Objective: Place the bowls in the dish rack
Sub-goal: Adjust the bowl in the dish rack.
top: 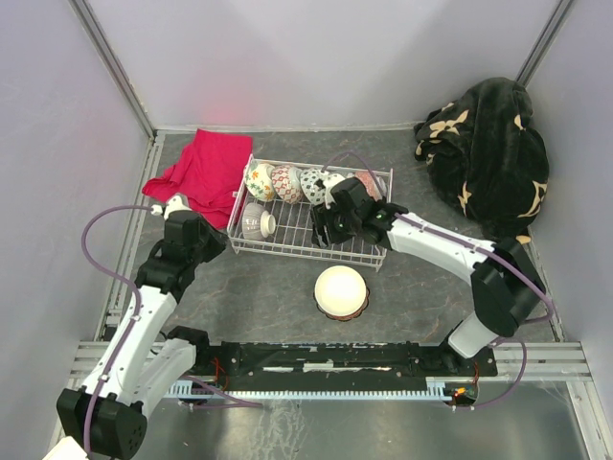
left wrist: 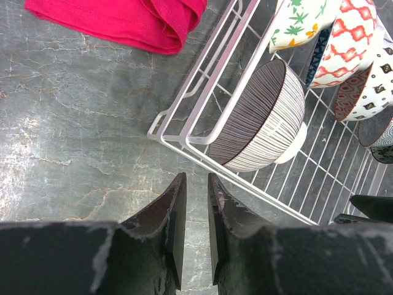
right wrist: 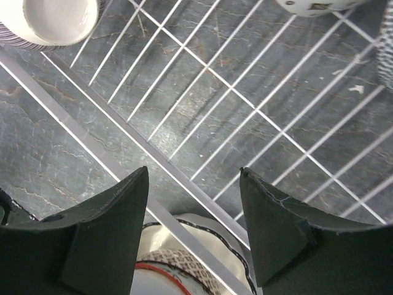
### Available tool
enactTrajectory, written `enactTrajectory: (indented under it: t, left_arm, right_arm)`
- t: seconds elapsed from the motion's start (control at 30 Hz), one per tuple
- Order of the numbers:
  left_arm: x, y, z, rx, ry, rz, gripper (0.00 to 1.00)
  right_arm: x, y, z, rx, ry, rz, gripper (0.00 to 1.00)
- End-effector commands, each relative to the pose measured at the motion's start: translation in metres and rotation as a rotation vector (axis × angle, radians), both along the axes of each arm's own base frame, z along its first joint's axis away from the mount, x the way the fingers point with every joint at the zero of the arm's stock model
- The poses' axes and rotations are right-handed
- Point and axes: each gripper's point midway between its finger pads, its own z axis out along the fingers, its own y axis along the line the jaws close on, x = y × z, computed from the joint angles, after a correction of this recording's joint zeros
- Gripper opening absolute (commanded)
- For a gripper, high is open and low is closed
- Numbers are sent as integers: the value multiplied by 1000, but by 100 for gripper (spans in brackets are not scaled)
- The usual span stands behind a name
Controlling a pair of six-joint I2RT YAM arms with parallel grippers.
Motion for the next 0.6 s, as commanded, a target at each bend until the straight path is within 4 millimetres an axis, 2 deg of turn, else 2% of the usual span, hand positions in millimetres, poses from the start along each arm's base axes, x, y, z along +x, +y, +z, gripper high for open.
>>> enactTrajectory:
  t: [0.0,0.1,0.33,0.57]
  left_arm:
    - [5,0,17,19,-59,-16,27]
    - [5,1,21,16,-85,-12,27]
    - [0,17,41,60,-174,47,28]
    - [10,22,43,70,-234,81,30]
  right_arm:
    - [5,33,17,95,-7,76,69]
    - [6,34,23,116,-25,82,69]
    - [-1,54,40,209,-74,147,71]
    - [4,71,59,291,-104,147,69]
